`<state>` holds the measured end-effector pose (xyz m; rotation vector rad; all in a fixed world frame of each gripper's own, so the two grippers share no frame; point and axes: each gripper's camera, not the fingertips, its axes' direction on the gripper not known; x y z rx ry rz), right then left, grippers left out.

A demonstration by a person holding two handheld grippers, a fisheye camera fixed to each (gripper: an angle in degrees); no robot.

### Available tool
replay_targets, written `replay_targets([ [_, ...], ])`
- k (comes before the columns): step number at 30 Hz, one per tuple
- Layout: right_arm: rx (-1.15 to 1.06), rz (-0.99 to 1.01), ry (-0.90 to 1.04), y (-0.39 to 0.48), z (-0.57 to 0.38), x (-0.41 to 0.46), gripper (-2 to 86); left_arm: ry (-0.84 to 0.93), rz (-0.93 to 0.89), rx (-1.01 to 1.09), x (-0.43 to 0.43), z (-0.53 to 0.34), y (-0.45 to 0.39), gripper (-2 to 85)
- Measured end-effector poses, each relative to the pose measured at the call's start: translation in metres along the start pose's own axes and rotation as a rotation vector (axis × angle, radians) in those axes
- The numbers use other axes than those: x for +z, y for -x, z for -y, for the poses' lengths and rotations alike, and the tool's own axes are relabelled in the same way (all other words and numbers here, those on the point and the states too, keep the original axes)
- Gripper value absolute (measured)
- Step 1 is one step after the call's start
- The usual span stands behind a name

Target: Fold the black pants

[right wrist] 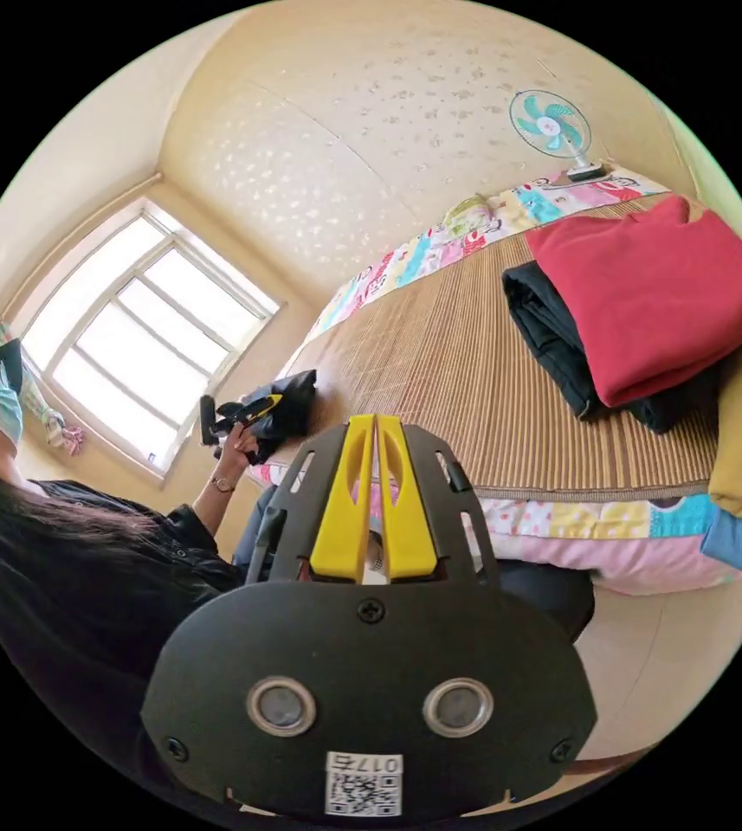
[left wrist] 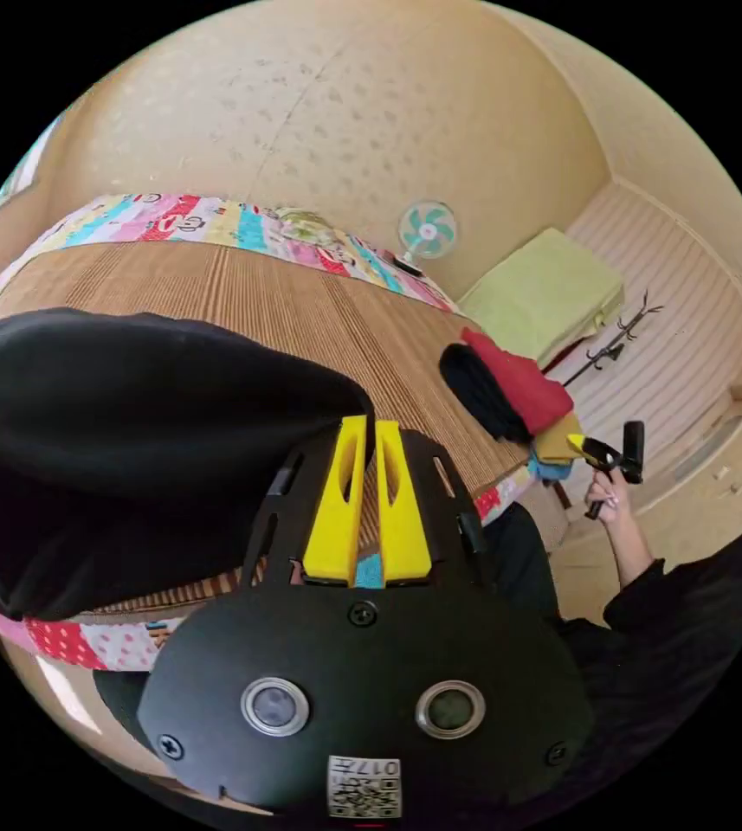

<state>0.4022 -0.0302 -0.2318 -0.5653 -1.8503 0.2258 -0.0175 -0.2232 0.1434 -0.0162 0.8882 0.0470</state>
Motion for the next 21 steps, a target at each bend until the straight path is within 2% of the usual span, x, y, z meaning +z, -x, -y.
replay_targets([
  [1, -0.019, 0.007, 0.017, 0.007, 0.004, 0.026, 2.0, 0.031, -0.063, 0.035, 0.008, -0.011, -0.016, 0.1],
  [3, -0.055, 0.018, 0.067, 0.020, 0.010, 0.073, 3.2, 0.201, -0.271, 0.176, 0.041, -0.060, -0.076, -0.2],
  [7, -0.173, 0.055, 0.289, 0.076, 0.028, 0.212, 9.9, 0.333, -0.356, 0.188, 0.043, -0.128, -0.120, -0.8],
  [10, -0.273, 0.155, 0.386, 0.136, 0.040, 0.310, 13.2, 0.273, -0.356, 0.131, -0.002, -0.158, -0.122, -0.9],
  [14, -0.275, 0.222, 0.426, 0.192, 0.063, 0.413, 15.9, 0.101, -0.136, -0.012, -0.087, -0.162, -0.092, -0.7],
  [16, -0.213, 0.210, 0.435, 0.213, 0.085, 0.471, 17.6, -0.011, -0.040, -0.105, -0.125, -0.159, -0.073, -0.3],
  [18, -0.193, 0.195, 0.507, 0.225, 0.095, 0.518, 17.9, -0.138, 0.027, -0.285, -0.165, -0.156, -0.042, 1.9],
  [20, -0.187, 0.156, 0.612, 0.230, 0.094, 0.561, 16.4, -0.222, 0.018, -0.398, -0.186, -0.156, -0.019, 4.8],
  [21, -0.147, 0.027, 0.655, 0.223, 0.090, 0.577, 11.1, -0.273, -0.009, -0.461, -0.195, -0.158, -0.006, 6.3],
])
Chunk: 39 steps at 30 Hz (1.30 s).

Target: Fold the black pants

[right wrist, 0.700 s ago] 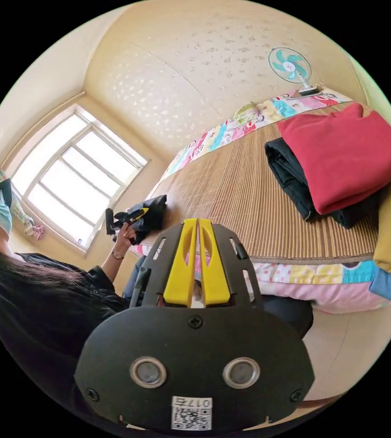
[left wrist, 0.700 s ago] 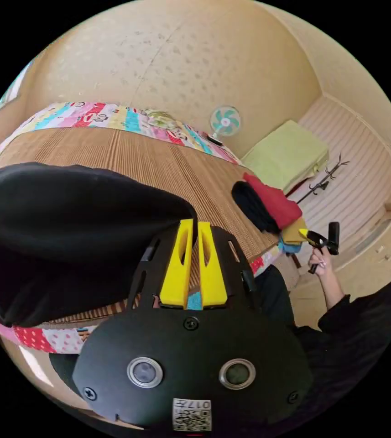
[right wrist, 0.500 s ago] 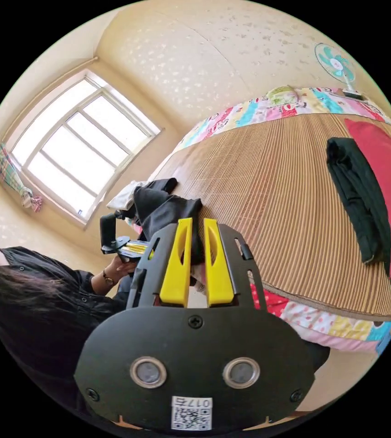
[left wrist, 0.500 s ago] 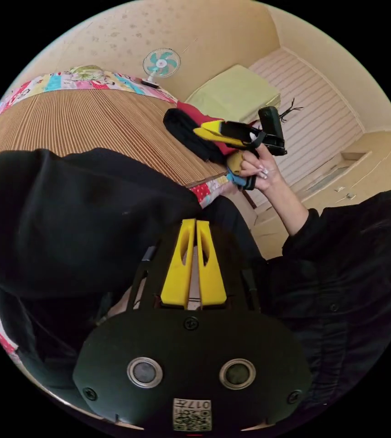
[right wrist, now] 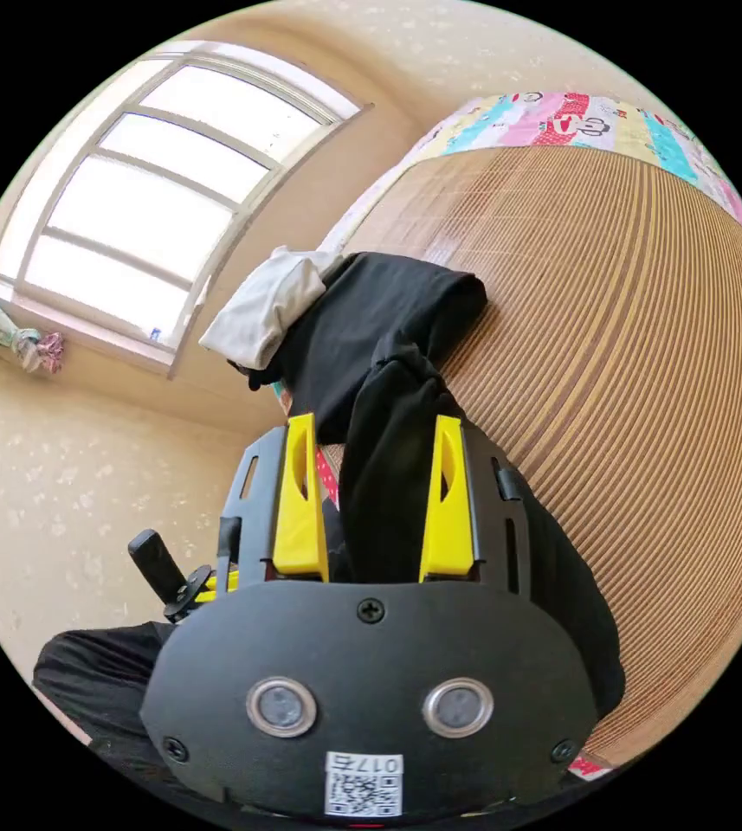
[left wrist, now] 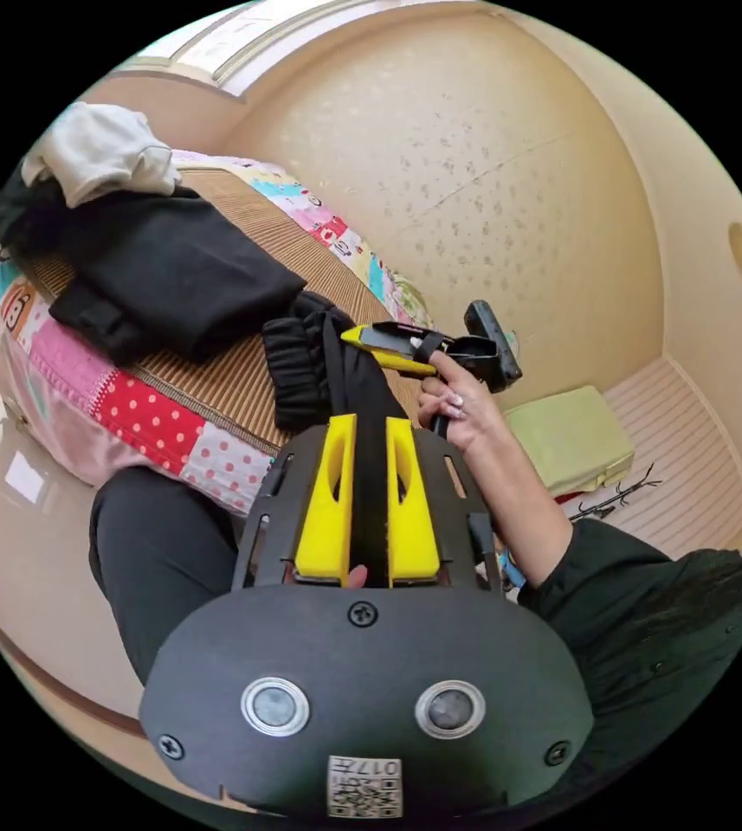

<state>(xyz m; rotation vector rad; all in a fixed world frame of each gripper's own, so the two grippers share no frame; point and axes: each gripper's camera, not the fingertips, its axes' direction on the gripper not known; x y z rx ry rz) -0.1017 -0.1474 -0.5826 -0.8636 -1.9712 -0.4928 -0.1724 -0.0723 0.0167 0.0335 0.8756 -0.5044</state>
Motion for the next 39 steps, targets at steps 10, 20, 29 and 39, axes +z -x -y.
replay_targets([
  [10, 0.055, 0.996, -0.223, -0.110, -0.173, -0.131, 4.0, 0.093, -0.424, -0.129, 0.032, 0.020, -0.030, 7.0],
  [20, -0.521, 0.865, -0.926, -0.083, -0.394, -0.532, 2.6, -0.274, -0.682, 0.614, -0.209, 0.016, -0.267, 3.8],
  [29, -0.292, -0.026, -1.210, 0.012, -0.210, -0.734, 6.4, -0.269, -0.289, 0.676, -0.175, 0.284, -0.520, 7.3],
  [39, -0.106, -0.366, -0.722, -0.120, -0.072, -0.549, 12.3, 0.158, -0.001, 0.490, 0.034, 0.301, -0.304, 9.9],
])
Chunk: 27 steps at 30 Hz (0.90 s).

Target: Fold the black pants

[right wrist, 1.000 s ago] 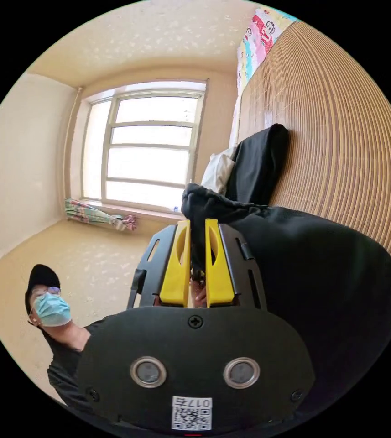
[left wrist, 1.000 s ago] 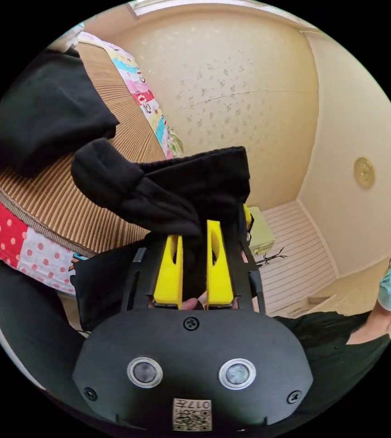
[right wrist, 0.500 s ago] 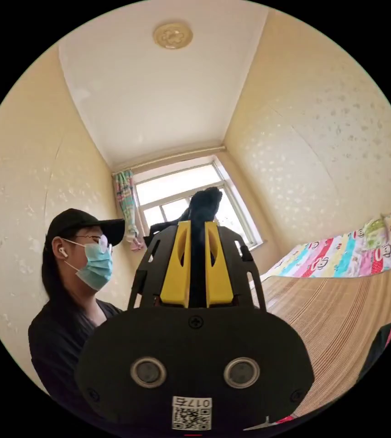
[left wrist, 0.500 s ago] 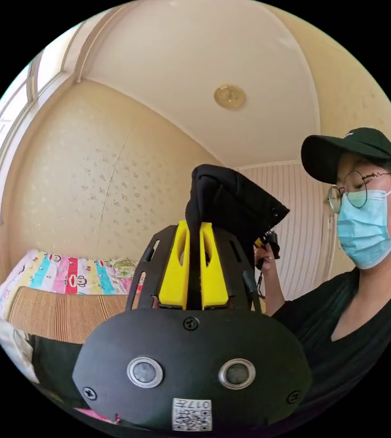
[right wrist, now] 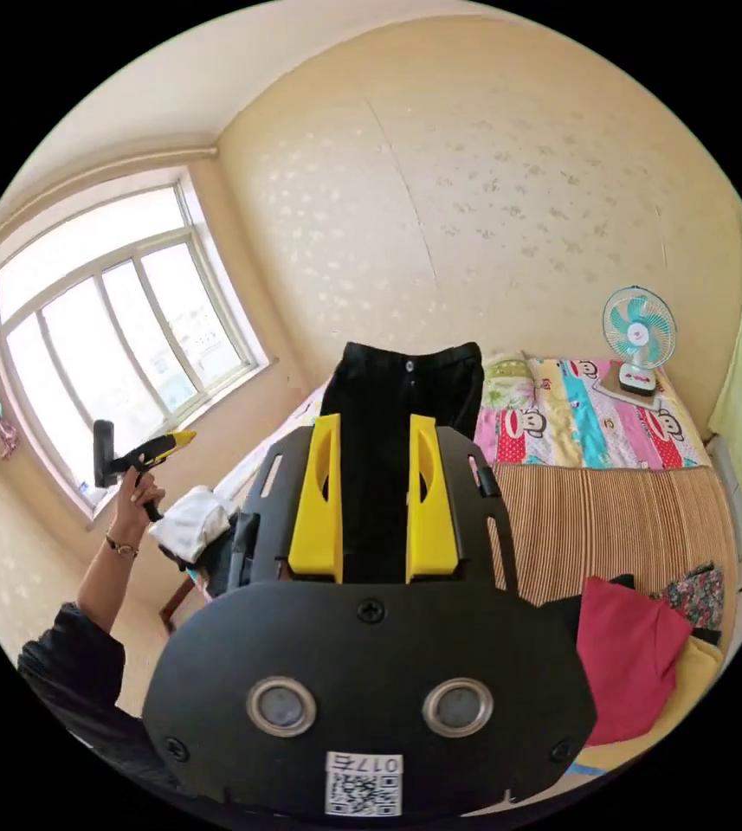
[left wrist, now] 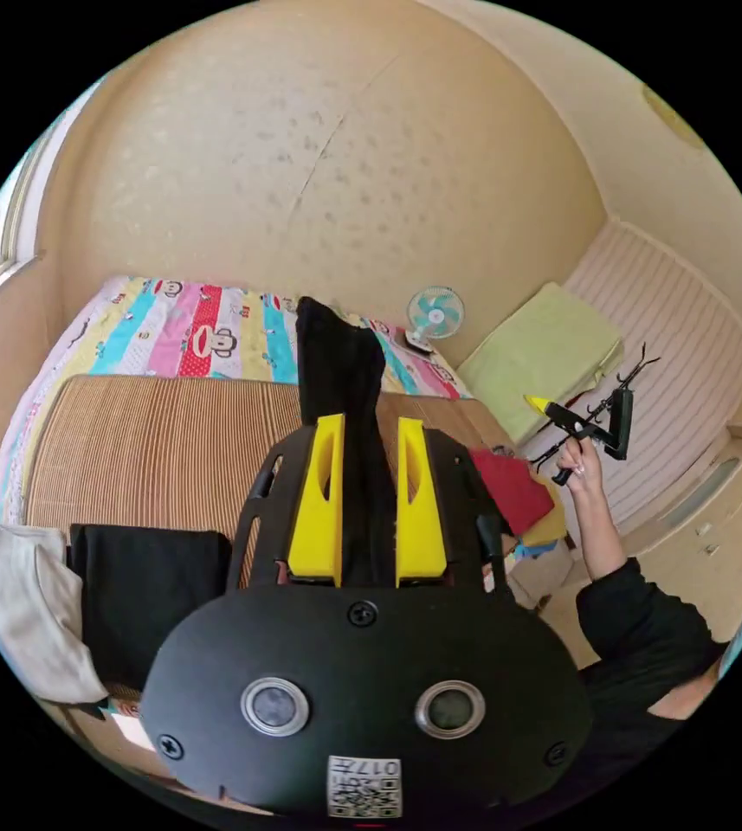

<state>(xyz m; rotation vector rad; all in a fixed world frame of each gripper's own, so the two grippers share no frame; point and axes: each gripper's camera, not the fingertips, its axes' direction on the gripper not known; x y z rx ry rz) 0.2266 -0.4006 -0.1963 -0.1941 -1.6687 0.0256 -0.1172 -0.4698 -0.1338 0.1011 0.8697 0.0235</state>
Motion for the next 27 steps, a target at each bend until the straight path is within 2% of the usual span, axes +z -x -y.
replay_targets([
  [1, -0.017, 0.012, 0.096, -0.004, -0.052, 0.038, 12.6, 0.071, -0.010, -0.002, 0.022, -0.023, 0.013, 9.9],
  [3, -0.001, 0.062, 0.254, -0.011, -0.135, 0.093, 13.3, 0.335, -0.063, -0.045, 0.103, -0.127, 0.055, 10.7],
  [5, 0.051, 0.171, 0.402, -0.014, -0.218, 0.142, 14.0, 0.475, -0.115, -0.069, 0.146, -0.210, 0.071, 11.3],
  [7, 0.124, 0.314, 0.543, -0.002, -0.314, 0.187, 14.5, 0.546, -0.150, -0.080, 0.171, -0.280, 0.073, 11.3],
  [10, 0.246, 0.426, 0.592, 0.019, -0.388, 0.216, 14.6, 0.638, -0.160, -0.086, 0.195, -0.363, 0.061, 11.4],
  [12, 0.311, 0.402, 0.659, 0.026, -0.415, 0.238, 13.6, 0.641, -0.166, -0.115, 0.203, -0.400, 0.052, 10.7],
  [14, 0.356, 0.305, 0.618, 0.018, -0.420, 0.233, 6.9, 0.572, -0.111, -0.175, 0.193, -0.408, 0.056, 8.3],
  [15, 0.355, 0.316, 0.642, 0.008, -0.415, 0.227, 4.3, 0.569, -0.150, -0.207, 0.185, -0.405, 0.062, 5.9],
  [16, 0.333, 0.489, 0.635, -0.007, -0.404, 0.214, 2.6, 0.559, -0.192, -0.229, 0.178, -0.401, 0.066, 5.6],
  [17, 0.336, 0.564, 0.590, -0.018, -0.397, 0.199, 2.2, 0.480, -0.312, -0.266, 0.154, -0.393, 0.074, 4.9],
  [18, 0.348, 0.705, 0.475, -0.047, -0.383, 0.161, 1.7, 0.351, -0.476, -0.278, 0.120, -0.382, 0.083, 4.7],
  [20, 0.361, 0.979, 0.267, -0.096, -0.370, 0.097, 1.2, 0.230, -0.646, -0.297, 0.075, -0.369, 0.098, 4.0],
  [21, 0.359, 1.136, 0.070, -0.132, -0.369, 0.044, 1.1, 0.191, -0.666, -0.267, 0.047, -0.363, 0.105, 2.6],
  [22, 0.363, 1.158, -0.091, -0.168, -0.375, -0.006, 1.1, 0.177, -0.673, -0.237, 0.035, -0.361, 0.107, 1.6],
  [23, 0.373, 1.115, -0.140, -0.184, -0.380, -0.030, 1.1, 0.151, -0.689, -0.187, 0.014, -0.360, 0.113, 0.3],
  [24, 0.406, 0.946, -0.160, -0.210, -0.392, -0.071, 1.3, 0.134, -0.695, -0.176, 0.000, -0.364, 0.124, -0.2],
  [25, 0.436, 0.731, -0.121, -0.226, -0.404, -0.101, 1.7, 0.134, -0.683, -0.190, -0.004, -0.367, 0.131, -0.2],
  [27, 0.482, 0.499, 0.025, -0.230, -0.414, -0.115, 2.9, 0.194, -0.510, -0.322, 0.004, -0.385, 0.164, 0.4],
])
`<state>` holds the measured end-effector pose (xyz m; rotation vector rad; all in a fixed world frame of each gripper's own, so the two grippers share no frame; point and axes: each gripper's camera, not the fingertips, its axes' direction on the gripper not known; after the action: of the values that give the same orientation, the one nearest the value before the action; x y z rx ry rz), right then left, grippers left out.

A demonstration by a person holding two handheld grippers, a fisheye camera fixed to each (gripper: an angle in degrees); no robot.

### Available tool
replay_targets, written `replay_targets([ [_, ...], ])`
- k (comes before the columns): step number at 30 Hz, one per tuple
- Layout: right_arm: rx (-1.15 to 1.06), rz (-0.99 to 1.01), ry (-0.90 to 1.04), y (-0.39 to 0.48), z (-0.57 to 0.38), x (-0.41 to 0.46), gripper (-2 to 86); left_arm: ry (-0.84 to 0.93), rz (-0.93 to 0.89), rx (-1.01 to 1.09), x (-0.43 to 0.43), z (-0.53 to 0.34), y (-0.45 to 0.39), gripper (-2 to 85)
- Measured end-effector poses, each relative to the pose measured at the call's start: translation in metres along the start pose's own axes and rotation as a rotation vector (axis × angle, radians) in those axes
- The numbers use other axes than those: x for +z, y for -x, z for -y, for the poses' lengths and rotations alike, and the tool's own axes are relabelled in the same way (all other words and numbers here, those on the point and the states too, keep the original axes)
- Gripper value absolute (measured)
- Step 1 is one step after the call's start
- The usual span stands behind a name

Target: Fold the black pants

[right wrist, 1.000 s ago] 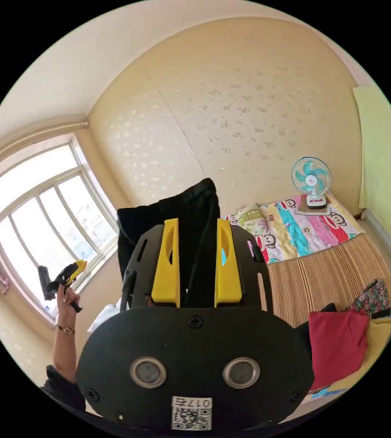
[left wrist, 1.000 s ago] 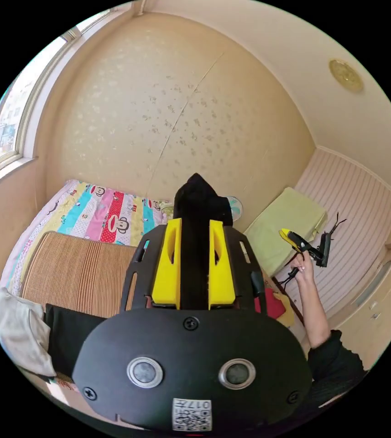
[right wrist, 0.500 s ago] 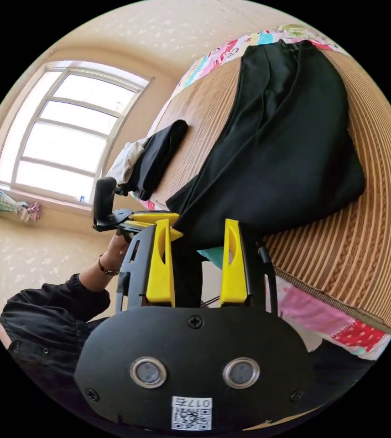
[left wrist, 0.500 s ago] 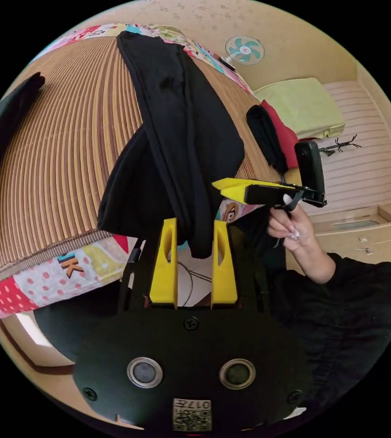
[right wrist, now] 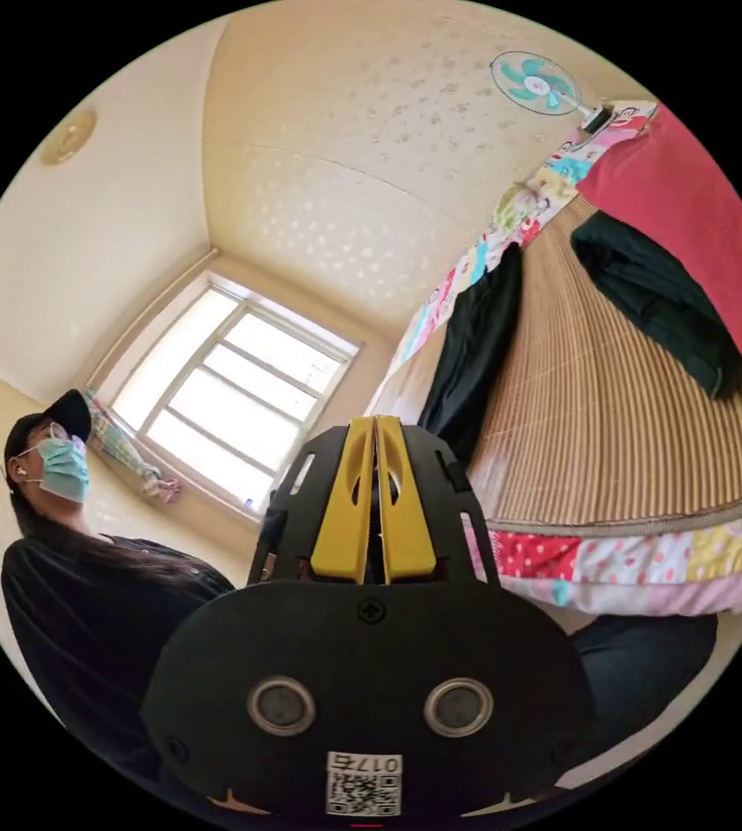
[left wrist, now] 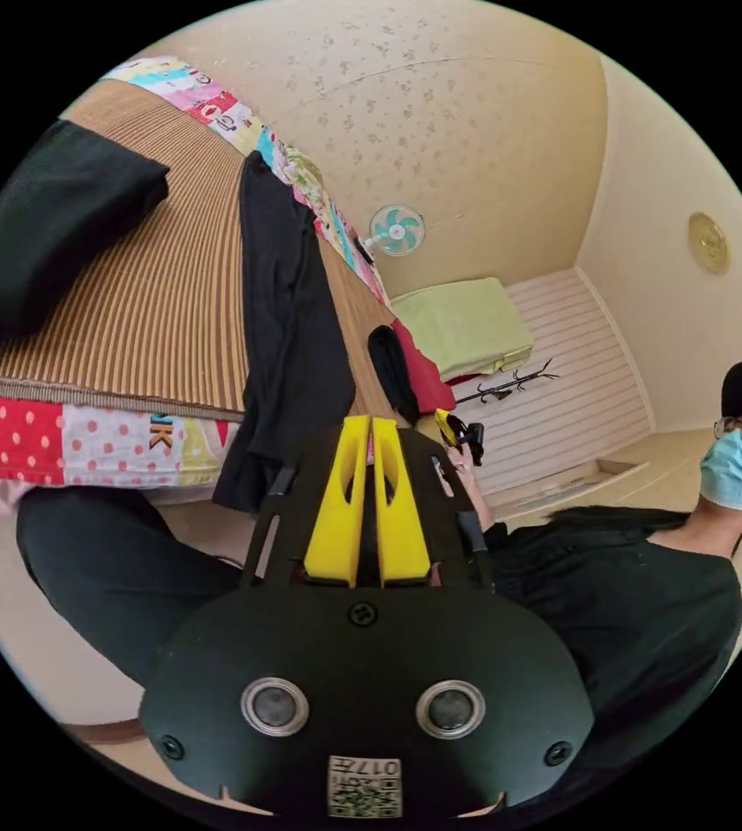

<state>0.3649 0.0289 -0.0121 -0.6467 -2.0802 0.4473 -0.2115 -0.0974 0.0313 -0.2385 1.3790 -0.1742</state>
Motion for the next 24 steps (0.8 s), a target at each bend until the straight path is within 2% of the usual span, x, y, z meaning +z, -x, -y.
replay_targets([
  [1, 0.033, -0.091, 0.085, 0.001, -0.005, 0.010, 4.4, 0.014, 0.049, -0.038, 0.002, -0.001, 0.009, 0.6],
  [3, 0.051, -0.115, 0.177, 0.008, -0.012, 0.040, 11.4, 0.055, 0.186, -0.090, 0.013, 0.002, 0.028, 6.9],
  [7, -0.006, 0.105, 0.316, 0.036, -0.011, 0.129, 12.8, 0.088, 0.293, -0.044, 0.049, 0.022, 0.033, 10.0],
  [8, -0.002, 0.140, 0.323, 0.039, -0.008, 0.138, 12.7, 0.131, 0.336, -0.053, 0.070, 0.031, 0.040, 9.1],
  [9, 0.015, 0.202, 0.330, 0.042, -0.004, 0.154, 12.6, 0.191, 0.354, -0.089, 0.091, 0.038, 0.047, 4.3],
  [10, 0.027, 0.255, 0.338, 0.047, 0.001, 0.165, 12.5, 0.212, 0.340, -0.098, 0.099, 0.041, 0.048, 2.0],
  [11, 0.030, 0.272, 0.342, 0.050, 0.003, 0.169, 12.6, 0.211, 0.252, -0.065, 0.109, 0.043, 0.038, 0.7],
  [12, 0.034, 0.277, 0.346, 0.059, 0.005, 0.175, 12.8, 0.180, 0.164, 0.014, 0.110, 0.043, 0.018, 0.0],
  [13, 0.029, 0.240, 0.352, 0.070, 0.005, 0.179, 13.4, 0.174, 0.156, 0.042, 0.111, 0.043, 0.009, -0.2],
  [16, 0.032, 0.103, 0.402, 0.094, 0.003, 0.196, 14.8, 0.149, 0.357, 0.072, 0.109, 0.041, -0.017, 0.0],
  [18, 0.045, 0.142, 0.395, 0.101, 0.001, 0.198, 14.9, 0.028, 0.605, 0.047, 0.083, 0.037, -0.006, 3.9],
  [20, 0.055, 0.211, 0.393, 0.103, -0.003, 0.198, 14.8, 0.020, 0.701, 0.006, 0.072, 0.041, 0.022, 9.5],
  [22, 0.086, 0.197, 0.438, 0.097, -0.012, 0.200, 14.7, 0.145, 0.685, -0.077, 0.079, 0.050, 0.064, 10.7],
  [24, 0.116, 0.156, 0.449, 0.089, -0.019, 0.199, 15.0, 0.233, 0.559, -0.172, 0.092, 0.047, 0.103, 3.8],
])
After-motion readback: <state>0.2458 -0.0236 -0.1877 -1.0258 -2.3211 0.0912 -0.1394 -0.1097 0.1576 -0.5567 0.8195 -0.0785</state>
